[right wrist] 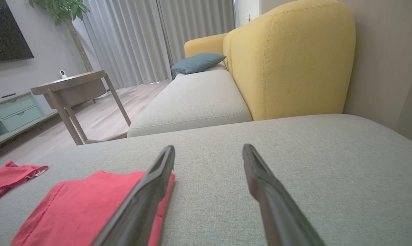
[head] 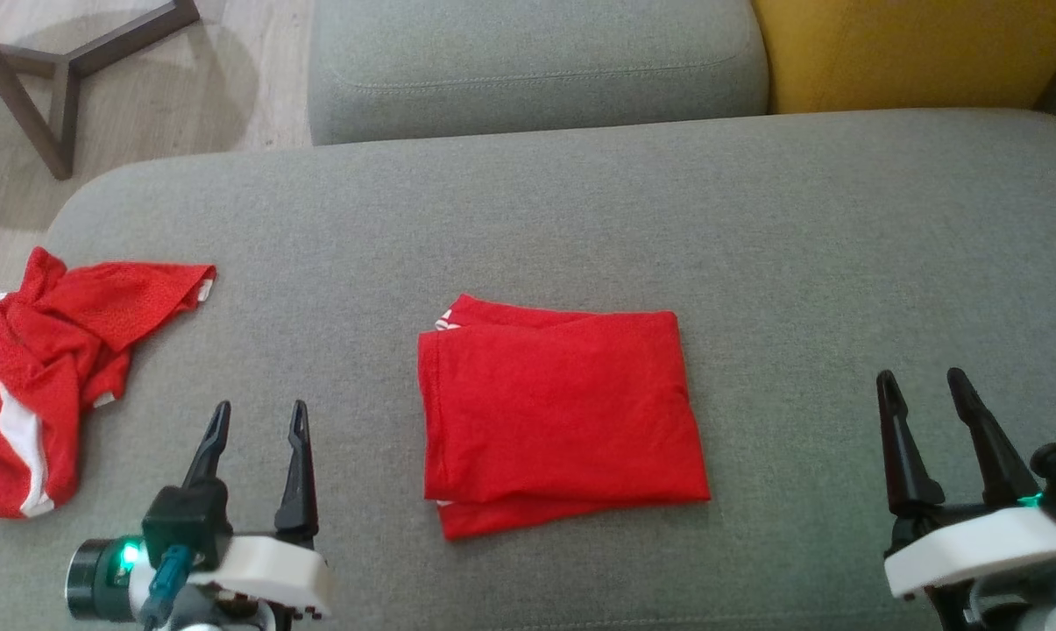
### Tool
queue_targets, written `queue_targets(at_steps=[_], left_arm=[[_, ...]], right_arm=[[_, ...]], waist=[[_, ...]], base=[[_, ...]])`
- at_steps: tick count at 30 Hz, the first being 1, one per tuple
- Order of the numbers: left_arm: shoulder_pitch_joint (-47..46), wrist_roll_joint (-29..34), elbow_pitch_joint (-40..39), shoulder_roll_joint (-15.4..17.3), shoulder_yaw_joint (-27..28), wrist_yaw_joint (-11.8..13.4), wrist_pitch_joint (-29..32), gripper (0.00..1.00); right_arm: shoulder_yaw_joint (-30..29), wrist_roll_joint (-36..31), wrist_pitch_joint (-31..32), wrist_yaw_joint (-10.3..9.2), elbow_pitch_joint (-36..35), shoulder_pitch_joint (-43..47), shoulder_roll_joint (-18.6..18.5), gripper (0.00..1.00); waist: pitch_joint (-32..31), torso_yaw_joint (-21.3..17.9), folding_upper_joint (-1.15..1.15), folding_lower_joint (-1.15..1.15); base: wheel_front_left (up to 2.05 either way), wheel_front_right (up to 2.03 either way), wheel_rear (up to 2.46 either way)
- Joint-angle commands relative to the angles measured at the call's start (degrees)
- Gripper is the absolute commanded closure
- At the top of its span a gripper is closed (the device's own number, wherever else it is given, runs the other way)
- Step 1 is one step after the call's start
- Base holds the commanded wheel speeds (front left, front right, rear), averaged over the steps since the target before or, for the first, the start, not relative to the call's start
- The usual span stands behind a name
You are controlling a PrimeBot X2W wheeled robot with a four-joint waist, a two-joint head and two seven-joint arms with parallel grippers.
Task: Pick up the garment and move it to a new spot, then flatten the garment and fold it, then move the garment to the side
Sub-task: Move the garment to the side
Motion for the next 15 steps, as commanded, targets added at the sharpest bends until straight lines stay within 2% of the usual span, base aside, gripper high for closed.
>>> queue_targets(at_steps=[1, 8, 15], left_arm=[[-3.0, -0.5, -2.4, 1.1, 1.9, 0.3, 0.1, 0.00], [-6.3, 0.1, -3.6, 0.8, 1.2, 0.1, -0.5, 0.00], [-11.6, 1.0, -3.3, -0.8, -0.2, -0.7, -2.1, 0.00]], right_arm=[[1.0, 0.3, 0.1, 0.37, -2.0, -1.7, -0.6, 0.00], [1.5, 0.8, 1.2, 0.37, 1.2, -4.6, -2.0, 0.00], [6.0, 2.7, 2.4, 0.37, 10.8, -11.6, -4.5, 0.00]], waist=[[0.2, 0.2, 0.00, 0.00], [4.0, 2.6, 0.00, 0.00], [9.8, 6.7, 0.00, 0.00]], base=[[0.00, 0.00, 0.00], [0.00, 0.00, 0.00], [0.00, 0.00, 0.00]])
